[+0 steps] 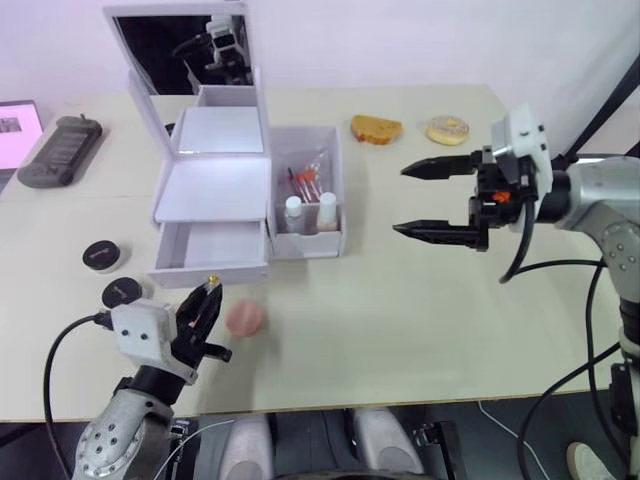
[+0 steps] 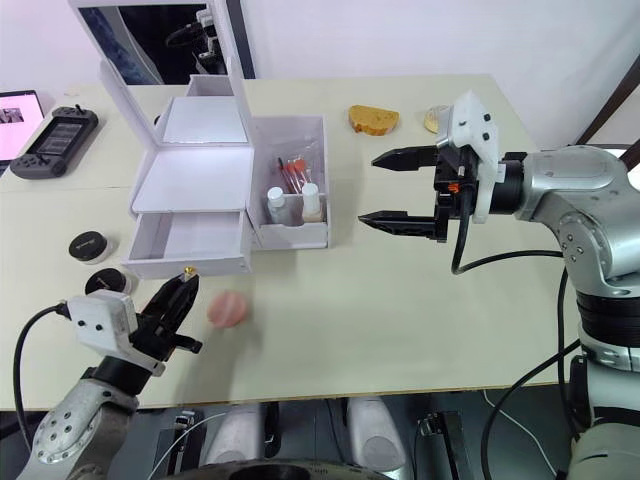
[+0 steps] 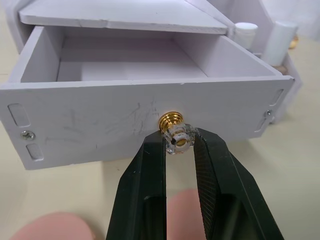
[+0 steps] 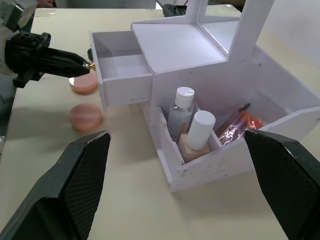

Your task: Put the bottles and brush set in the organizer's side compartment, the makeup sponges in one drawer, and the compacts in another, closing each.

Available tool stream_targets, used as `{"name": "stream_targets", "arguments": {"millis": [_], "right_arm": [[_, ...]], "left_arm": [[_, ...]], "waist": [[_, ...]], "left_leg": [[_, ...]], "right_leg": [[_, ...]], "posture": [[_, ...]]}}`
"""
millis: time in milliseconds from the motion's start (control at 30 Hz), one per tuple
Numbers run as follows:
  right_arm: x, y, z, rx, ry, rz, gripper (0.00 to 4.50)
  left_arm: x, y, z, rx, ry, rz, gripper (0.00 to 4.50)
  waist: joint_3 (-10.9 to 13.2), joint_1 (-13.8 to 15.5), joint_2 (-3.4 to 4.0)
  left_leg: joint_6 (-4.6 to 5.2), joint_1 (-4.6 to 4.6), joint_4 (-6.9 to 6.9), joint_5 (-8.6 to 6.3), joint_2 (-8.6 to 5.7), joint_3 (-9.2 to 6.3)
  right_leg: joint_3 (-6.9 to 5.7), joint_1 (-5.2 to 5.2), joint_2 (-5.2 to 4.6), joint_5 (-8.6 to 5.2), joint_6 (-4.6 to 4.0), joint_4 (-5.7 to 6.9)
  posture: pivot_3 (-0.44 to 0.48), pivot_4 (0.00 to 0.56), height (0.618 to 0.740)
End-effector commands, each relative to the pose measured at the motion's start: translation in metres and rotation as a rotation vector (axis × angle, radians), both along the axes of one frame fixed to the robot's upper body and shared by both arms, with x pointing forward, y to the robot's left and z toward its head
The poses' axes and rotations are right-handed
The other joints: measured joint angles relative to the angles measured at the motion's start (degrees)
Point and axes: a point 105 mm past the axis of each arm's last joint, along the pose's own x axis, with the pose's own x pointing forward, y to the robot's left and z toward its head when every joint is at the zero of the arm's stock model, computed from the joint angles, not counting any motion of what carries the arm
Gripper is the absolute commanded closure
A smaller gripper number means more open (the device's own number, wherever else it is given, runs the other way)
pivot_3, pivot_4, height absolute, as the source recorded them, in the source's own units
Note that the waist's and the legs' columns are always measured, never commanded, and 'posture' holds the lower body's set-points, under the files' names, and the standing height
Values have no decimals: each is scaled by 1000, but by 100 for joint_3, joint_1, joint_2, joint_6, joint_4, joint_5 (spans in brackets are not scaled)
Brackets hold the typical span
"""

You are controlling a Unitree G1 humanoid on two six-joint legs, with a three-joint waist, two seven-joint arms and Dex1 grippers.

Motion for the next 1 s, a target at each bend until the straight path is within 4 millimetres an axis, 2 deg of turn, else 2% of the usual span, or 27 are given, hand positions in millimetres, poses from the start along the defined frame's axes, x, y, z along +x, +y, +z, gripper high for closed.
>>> {"name": "stream_targets", "arguments": {"millis": [33,300,367,433,467,600,800,933,1000], "right_arm": [[-4,3,9,17,-33,13,0],[-4,2,9,21,-31,10,0],[-3,2,9,22,-32,10,0],[-3,2,9,23,-31,10,0],[-3,1,9,24,-31,10,0],[-2,1,8,25,-29,11,0],[-1,3,5,31,-19,21,0],[1,4,4,37,-13,30,0],[1,5,7,43,-13,36,0]], "left_arm": [[-4,-1,11,0,-43,-7,4230],[-6,-1,10,-10,-29,-12,4230],[-7,0,11,-14,-29,-10,3166],[-9,2,12,-13,-32,-5,2365],[-10,4,13,-13,-33,-4,1743],[-17,11,17,-18,-40,-3,33],[-46,27,29,-49,-58,-6,33],[-47,44,42,-40,-111,35,33],[-44,61,49,11,-135,93,33]], "waist": [[0,-1,0],[0,1,0],[0,-1,0],[0,2,-1],[0,4,-1],[1,6,-2],[16,-4,-25],[21,13,-32],[21,2,-31]], "left_leg": [[2,0,0,-1,0,0],[8,0,4,-5,0,4],[8,0,5,-5,0,6],[8,0,5,-5,0,6],[8,0,5,-5,0,6],[8,0,6,-5,0,5],[7,0,8,-6,1,11],[5,2,14,-7,0,7],[5,2,12,-7,1,7]], "right_leg": [[0,-1,0,0,0,0],[3,-3,0,1,-1,1],[4,-3,-1,1,-1,1],[4,-3,-1,1,-1,1],[4,-3,-1,1,-1,1],[4,-3,-1,1,-2,2],[4,-7,-6,2,-3,-1],[3,-24,-7,1,-4,-10],[3,-17,-7,5,-11,-29]], "posture": [[0,150,740],[0,150,740],[0,150,740],[0,150,740],[0,150,740],[0,150,740],[0,150,740],[0,150,740],[0,150,740]]}}
